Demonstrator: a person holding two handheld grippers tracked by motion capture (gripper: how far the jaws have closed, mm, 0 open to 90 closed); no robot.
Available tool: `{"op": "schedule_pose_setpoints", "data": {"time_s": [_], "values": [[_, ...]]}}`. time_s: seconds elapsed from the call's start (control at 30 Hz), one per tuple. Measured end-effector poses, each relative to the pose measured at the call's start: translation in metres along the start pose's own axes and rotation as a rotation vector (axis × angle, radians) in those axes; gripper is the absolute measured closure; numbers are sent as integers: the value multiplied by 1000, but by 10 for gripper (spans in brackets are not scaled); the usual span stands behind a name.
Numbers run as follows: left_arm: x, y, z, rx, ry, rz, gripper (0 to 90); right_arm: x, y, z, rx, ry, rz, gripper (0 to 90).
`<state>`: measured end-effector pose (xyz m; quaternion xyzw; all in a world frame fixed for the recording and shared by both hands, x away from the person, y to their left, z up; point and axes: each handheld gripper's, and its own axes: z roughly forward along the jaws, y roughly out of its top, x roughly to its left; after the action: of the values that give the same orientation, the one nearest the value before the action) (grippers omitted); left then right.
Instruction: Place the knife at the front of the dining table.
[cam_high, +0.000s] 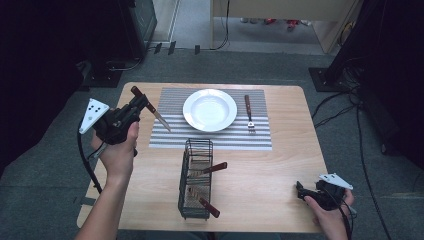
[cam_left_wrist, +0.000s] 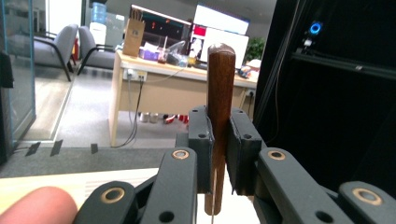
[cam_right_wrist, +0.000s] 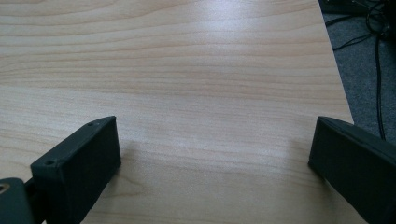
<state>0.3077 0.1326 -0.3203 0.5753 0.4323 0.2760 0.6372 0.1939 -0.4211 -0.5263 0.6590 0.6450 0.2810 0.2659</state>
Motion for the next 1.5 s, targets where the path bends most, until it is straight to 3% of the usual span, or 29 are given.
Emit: {"op": "schedule_pose_setpoints", "data": {"time_s": [0.43, 0.63, 0.83, 1.2, 1.5], "values": [[13, -21, 39, 108, 43, -6, 826, 0, 0, 0, 1, 3, -3, 16], [13, -29, 54, 166, 63, 21, 826, -1, 1, 1, 1, 7, -8, 16], [18, -38, 70, 196, 96, 2, 826, 0, 1, 1, 2, 7, -7, 16], [36, -55, 107, 292, 166, 19, 826, 0, 1, 1, 1, 10, -9, 19], [44, -60, 121, 341, 210, 38, 826, 0, 1, 1, 0, 16, -17, 19]]}}
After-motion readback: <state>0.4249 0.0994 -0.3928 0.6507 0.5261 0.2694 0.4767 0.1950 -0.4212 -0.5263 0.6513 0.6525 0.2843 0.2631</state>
